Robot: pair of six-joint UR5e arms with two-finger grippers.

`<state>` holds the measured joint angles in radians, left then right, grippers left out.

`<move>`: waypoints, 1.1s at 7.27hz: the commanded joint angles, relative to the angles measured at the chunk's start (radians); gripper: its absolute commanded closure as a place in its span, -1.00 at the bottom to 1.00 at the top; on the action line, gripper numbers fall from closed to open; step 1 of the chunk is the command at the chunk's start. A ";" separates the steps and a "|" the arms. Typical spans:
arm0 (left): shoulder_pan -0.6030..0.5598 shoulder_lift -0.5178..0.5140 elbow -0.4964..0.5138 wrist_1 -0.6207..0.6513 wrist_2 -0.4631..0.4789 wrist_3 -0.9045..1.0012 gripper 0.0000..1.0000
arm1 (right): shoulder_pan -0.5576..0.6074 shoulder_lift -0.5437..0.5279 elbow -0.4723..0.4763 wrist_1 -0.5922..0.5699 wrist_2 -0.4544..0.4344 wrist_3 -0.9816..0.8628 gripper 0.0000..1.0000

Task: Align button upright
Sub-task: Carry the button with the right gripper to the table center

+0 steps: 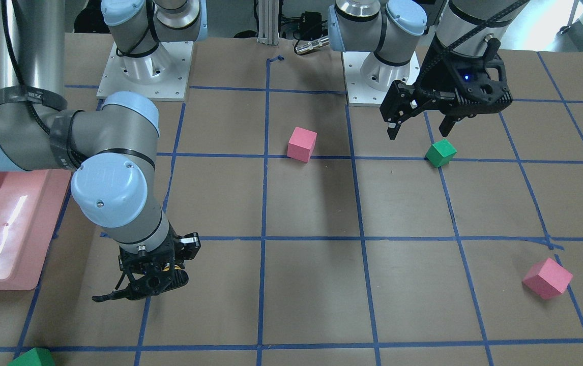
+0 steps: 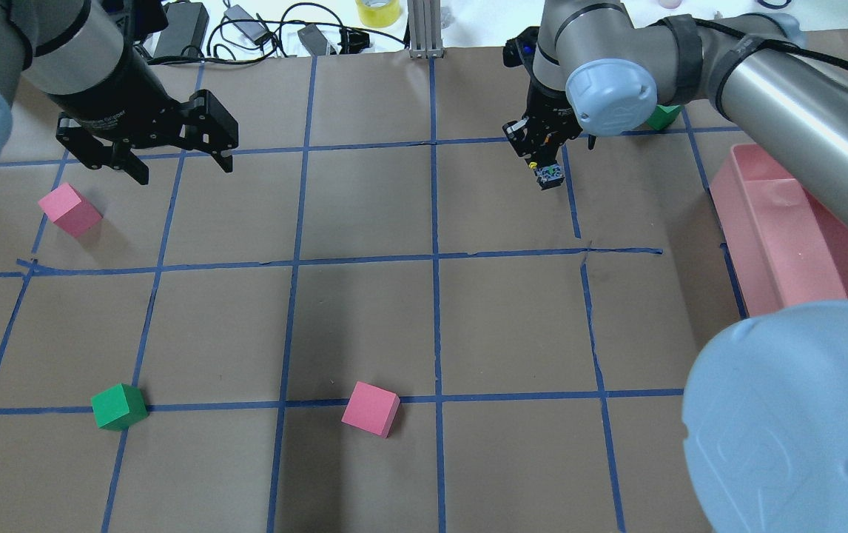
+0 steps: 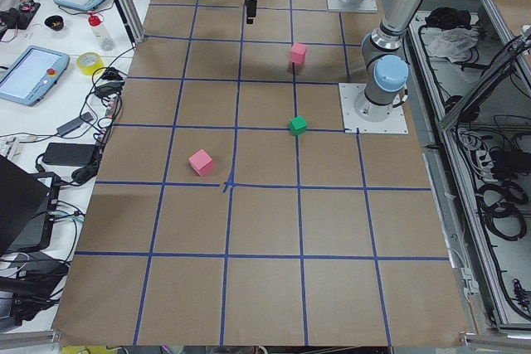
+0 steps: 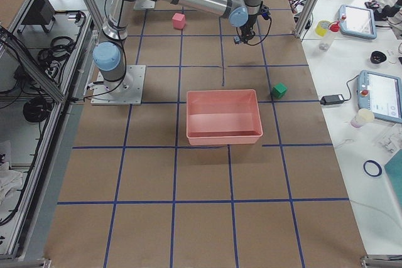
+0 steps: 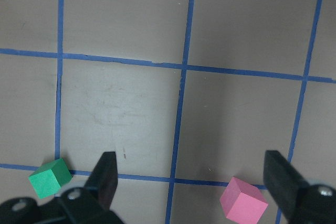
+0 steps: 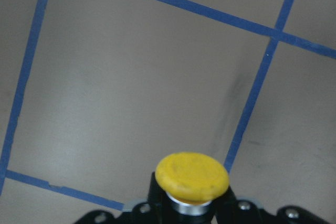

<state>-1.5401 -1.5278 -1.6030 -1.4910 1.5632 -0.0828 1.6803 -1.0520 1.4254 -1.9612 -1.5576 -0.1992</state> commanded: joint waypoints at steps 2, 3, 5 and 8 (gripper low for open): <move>0.000 0.000 0.000 0.000 0.000 0.000 -1.00 | 0.071 0.113 -0.116 -0.015 0.024 0.105 1.00; 0.000 0.000 0.000 0.000 0.000 0.000 -1.00 | 0.085 0.119 -0.128 -0.015 0.024 0.096 1.00; 0.000 0.000 0.000 0.000 0.002 0.000 -1.00 | 0.116 0.119 -0.131 -0.018 0.024 0.022 1.00; 0.000 0.000 0.000 0.000 0.000 0.000 -1.00 | 0.154 0.116 -0.128 -0.042 -0.033 -0.542 1.00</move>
<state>-1.5401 -1.5278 -1.6030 -1.4914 1.5633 -0.0829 1.8263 -0.9343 1.2963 -1.9971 -1.5598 -0.4791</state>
